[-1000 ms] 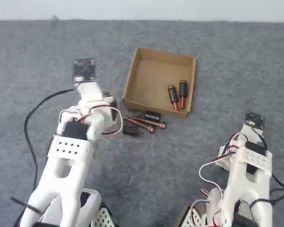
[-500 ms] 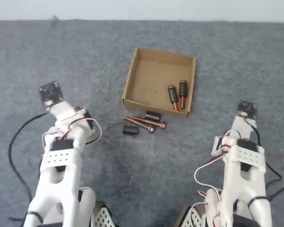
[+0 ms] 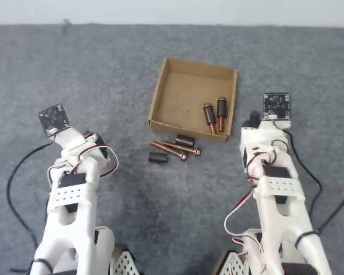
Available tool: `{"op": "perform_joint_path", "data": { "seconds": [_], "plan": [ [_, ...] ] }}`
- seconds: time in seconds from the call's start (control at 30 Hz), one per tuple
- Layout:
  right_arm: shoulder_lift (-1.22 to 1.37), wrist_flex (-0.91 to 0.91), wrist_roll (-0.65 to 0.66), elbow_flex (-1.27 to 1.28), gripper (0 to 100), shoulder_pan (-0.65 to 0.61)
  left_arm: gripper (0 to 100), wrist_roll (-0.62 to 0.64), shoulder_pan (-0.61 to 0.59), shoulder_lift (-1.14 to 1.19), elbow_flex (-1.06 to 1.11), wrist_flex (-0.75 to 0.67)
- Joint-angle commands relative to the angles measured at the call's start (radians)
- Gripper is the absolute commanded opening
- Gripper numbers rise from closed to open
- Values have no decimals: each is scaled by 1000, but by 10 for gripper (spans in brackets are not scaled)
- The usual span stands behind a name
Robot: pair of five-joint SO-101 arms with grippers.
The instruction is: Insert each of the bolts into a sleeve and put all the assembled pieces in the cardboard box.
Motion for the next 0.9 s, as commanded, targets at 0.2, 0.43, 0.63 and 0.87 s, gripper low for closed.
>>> {"op": "perform_joint_path", "data": {
  "seconds": [0.2, 0.43, 0.63, 0.87],
  "plan": [
    [-27, -473, 6, 92, 9, -116, 13, 3, -3, -48, -2, -32],
    [-27, -530, 5, 95, 9, -159, 13, 3, -2, -52, 12, -34],
    [-25, -550, 6, 95, 9, -159, 13, 3, 0, -49, 12, -34],
    [-25, -550, 9, 97, 9, -159, 13, 3, 0, -48, 12, -34]
  ]
}}
